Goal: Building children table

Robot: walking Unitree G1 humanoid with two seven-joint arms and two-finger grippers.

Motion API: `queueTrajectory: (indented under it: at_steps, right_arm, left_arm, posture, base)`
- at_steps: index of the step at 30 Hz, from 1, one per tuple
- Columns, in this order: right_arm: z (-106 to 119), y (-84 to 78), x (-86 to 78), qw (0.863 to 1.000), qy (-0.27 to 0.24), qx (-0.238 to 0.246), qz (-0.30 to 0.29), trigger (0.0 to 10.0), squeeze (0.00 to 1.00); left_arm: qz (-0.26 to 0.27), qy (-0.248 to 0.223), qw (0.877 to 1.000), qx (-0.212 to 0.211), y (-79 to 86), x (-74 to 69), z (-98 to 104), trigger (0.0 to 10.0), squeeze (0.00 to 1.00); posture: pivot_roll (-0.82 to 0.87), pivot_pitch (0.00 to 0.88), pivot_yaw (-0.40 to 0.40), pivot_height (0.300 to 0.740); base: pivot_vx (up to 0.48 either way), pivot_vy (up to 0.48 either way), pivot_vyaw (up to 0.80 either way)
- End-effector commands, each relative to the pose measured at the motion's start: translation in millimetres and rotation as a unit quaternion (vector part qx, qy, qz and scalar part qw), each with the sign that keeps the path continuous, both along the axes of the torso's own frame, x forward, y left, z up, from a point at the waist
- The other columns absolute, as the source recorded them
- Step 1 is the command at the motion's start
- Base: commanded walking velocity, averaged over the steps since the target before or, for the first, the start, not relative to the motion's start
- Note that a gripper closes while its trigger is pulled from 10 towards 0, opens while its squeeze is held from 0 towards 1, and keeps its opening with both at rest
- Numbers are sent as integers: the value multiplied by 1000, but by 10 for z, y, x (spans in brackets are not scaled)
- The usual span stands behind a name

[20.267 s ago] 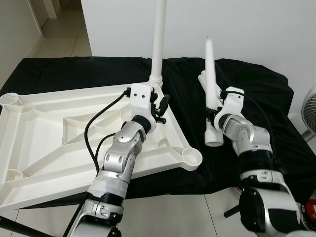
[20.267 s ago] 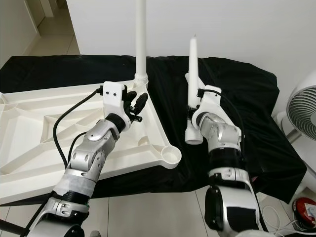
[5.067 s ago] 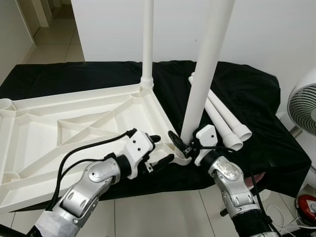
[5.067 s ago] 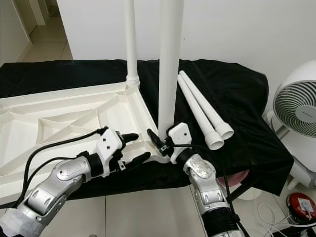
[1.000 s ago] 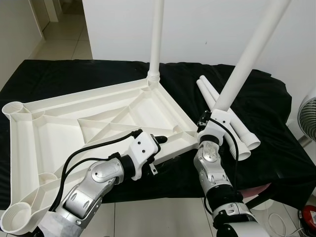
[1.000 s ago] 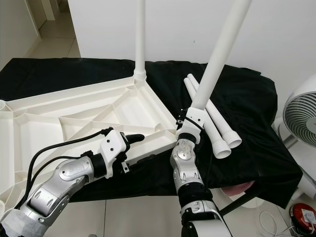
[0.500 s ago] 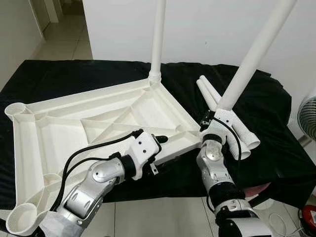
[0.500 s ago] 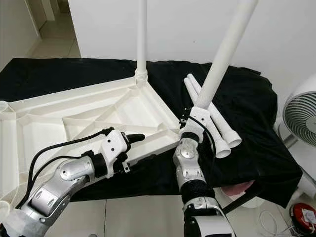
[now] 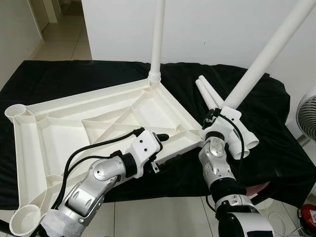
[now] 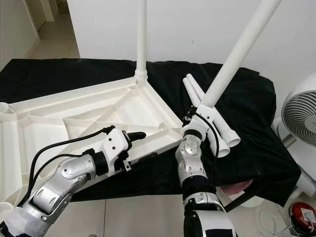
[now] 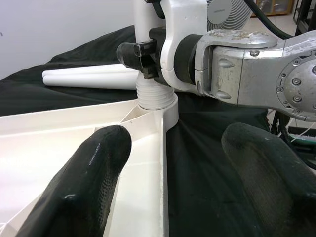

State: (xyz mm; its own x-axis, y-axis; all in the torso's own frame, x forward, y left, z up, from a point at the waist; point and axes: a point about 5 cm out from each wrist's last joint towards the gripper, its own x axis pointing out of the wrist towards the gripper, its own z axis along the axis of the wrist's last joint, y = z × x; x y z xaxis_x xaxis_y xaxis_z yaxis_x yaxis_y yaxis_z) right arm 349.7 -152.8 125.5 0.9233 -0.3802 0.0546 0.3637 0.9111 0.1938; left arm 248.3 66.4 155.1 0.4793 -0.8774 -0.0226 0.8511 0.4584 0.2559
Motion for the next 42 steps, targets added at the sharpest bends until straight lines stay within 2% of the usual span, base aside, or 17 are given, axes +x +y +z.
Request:
queueTrajectory:
  at_steps: [1,2,3,8,12,14,20,22,23,24,26,28,31,34,39,40,42]
  right_arm:
    - [-256,-31,-64,998,58,-11,8,10000,0]
    - [-256,-31,-64,998,58,-11,8,10000,0]
    - [-237,21,-45,998,55,-23,34,10000,0]
    - [-244,55,-33,997,59,-23,53,10000,0]
    - [-396,19,-38,991,117,-25,58,10000,0]
    - [-441,-1,-46,990,129,-15,63,10000,0]
    - [-347,9,-23,989,102,-48,93,10000,0]
    - [-200,44,5,988,66,-68,119,10000,0]
    - [-200,44,5,988,66,-68,119,10000,0]
    - [-38,80,27,986,31,-78,141,10000,0]
    - [28,92,33,985,18,-83,148,10000,0]
    - [268,125,45,981,-20,-92,171,10000,0]
    - [332,136,44,979,-29,-90,180,10000,0]
    - [629,203,34,964,-64,-114,231,10000,0]
    - [740,244,19,950,-71,-142,269,10000,0]
    - [764,250,16,944,-74,-154,282,10000,0]
    - [764,250,16,944,-74,-154,282,10000,0]
  left_arm:
    - [-14,1,1000,11,-5,-3,-30,10000,0]
    - [-14,1,1000,11,-5,-3,-30,10000,0]
    - [-14,1,1000,11,-6,-3,-32,10000,0]
    - [-14,1,1000,11,-9,-2,-32,10000,0]
    - [-15,-1,1000,10,-15,-1,-28,10000,0]
    - [-15,-2,1000,11,-14,-1,-28,10000,0]
    - [-10,-3,1000,3,-20,26,5,10000,0]
    - [-3,-5,1000,-11,-32,65,60,10000,0]
    - [-3,-5,1000,-11,-32,65,60,10000,0]
    - [4,-7,1000,-22,-40,103,116,10000,0]
    - [7,-7,1000,-29,-45,124,149,10000,0]
    - [13,-10,999,-45,-69,187,259,10000,0]
    - [15,-12,999,-49,-75,204,289,10000,0]
    - [10,-20,996,-82,-130,285,507,10000,0]
    - [-4,-23,995,-100,-158,318,614,10000,0]
    - [-10,-19,994,-105,-163,330,640,10000,1000]
    - [-10,-19,994,-105,-163,330,640,10000,1000]
  posture:
    - [-20,0,-45,740]
    - [-20,0,-45,740]
    - [-20,0,-45,740]
    - [-22,0,-45,740]
    - [-22,0,-45,740]
    - [-22,0,-45,740]
    - [-26,0,-43,740]
    - [-26,0,-44,740]
    - [-26,0,-44,740]
    - [-28,0,-43,740]
    - [-28,0,-43,740]
    - [-33,0,-44,740]
    - [-33,0,-44,740]
    - [-40,0,-47,740]
    - [-42,0,-47,740]
    - [-43,0,-49,740]
    - [-43,0,-49,740]
  base:
    - [0,0,0]
    - [0,0,0]
    - [0,0,0]
    - [0,0,0]
    - [0,0,0]
    - [0,0,0]
    - [0,0,0]
    - [0,0,0]
    - [0,0,0]
    - [0,0,0]
    - [0,0,0]
    - [0,0,0]
    - [0,0,0]
    - [0,0,0]
    - [0,0,0]
    - [0,0,0]
    - [0,0,0]
